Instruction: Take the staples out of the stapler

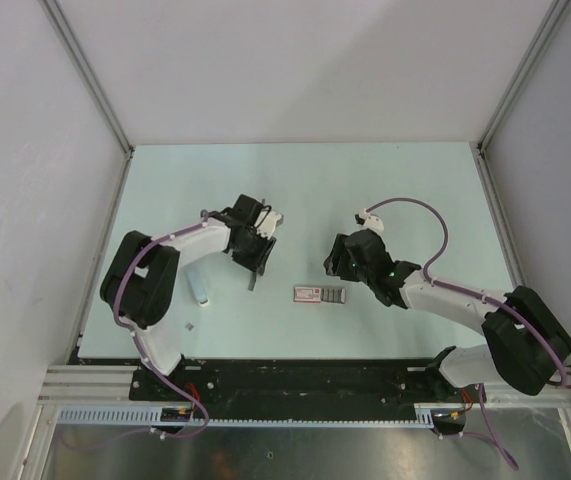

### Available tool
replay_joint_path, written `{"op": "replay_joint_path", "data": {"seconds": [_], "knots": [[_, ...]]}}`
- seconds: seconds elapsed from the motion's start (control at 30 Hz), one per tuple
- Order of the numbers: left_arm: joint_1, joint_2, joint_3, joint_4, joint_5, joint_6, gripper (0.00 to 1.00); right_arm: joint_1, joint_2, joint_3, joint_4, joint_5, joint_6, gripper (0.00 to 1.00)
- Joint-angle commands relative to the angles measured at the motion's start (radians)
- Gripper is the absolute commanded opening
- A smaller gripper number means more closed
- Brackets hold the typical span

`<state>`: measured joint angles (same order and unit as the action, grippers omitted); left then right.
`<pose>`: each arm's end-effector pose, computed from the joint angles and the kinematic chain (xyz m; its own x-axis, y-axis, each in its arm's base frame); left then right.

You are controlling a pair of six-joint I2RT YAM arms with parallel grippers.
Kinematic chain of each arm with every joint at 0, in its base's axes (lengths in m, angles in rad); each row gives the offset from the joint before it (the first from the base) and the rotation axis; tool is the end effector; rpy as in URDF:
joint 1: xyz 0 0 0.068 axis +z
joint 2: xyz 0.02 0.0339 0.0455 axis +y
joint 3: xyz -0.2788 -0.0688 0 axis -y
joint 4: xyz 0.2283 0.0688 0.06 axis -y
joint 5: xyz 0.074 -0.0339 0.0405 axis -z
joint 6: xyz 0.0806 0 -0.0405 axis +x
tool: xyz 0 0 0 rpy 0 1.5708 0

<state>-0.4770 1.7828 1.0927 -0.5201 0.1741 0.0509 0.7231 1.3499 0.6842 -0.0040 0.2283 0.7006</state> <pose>0.3019 -0.1717 0.1435 -0.8044 0.4721 -0.3606 0.5481 0.8239 -0.1439 0.2333 0.1816 0.1970 -0.6855 0.2325 -0.6899 -0.0910 0.9128 0.3980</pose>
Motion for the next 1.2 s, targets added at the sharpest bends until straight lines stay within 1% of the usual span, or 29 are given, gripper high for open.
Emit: {"op": "replay_joint_path", "data": {"seconds": [0.0,0.17,0.37,0.5,0.63,0.87,1.17], "knots": [[-0.021,-0.025,-0.052,-0.037,-0.051,-0.032,0.42,-0.003,-0.019,-0.005,0.018,0.018,-0.019,0.59],[-0.021,-0.068,-0.066,-0.037,-0.058,-0.040,0.41,-0.002,-0.025,-0.005,0.009,0.022,-0.024,0.58],[-0.015,-0.092,-0.086,-0.029,-0.059,-0.036,0.38,0.001,-0.038,-0.006,0.009,0.028,-0.029,0.58],[-0.012,-0.078,-0.089,-0.025,-0.043,-0.032,0.32,0.001,-0.043,-0.006,0.009,0.034,-0.029,0.58],[-0.015,-0.048,-0.070,-0.025,0.009,-0.033,0.26,0.003,-0.046,-0.006,0.009,0.036,-0.029,0.57],[-0.025,-0.052,-0.041,-0.027,0.044,-0.033,0.20,0.006,-0.047,-0.006,-0.018,0.037,-0.034,0.55],[-0.051,-0.147,0.013,-0.073,0.067,-0.033,0.19,0.009,-0.045,-0.006,-0.013,0.032,-0.035,0.55]]}}
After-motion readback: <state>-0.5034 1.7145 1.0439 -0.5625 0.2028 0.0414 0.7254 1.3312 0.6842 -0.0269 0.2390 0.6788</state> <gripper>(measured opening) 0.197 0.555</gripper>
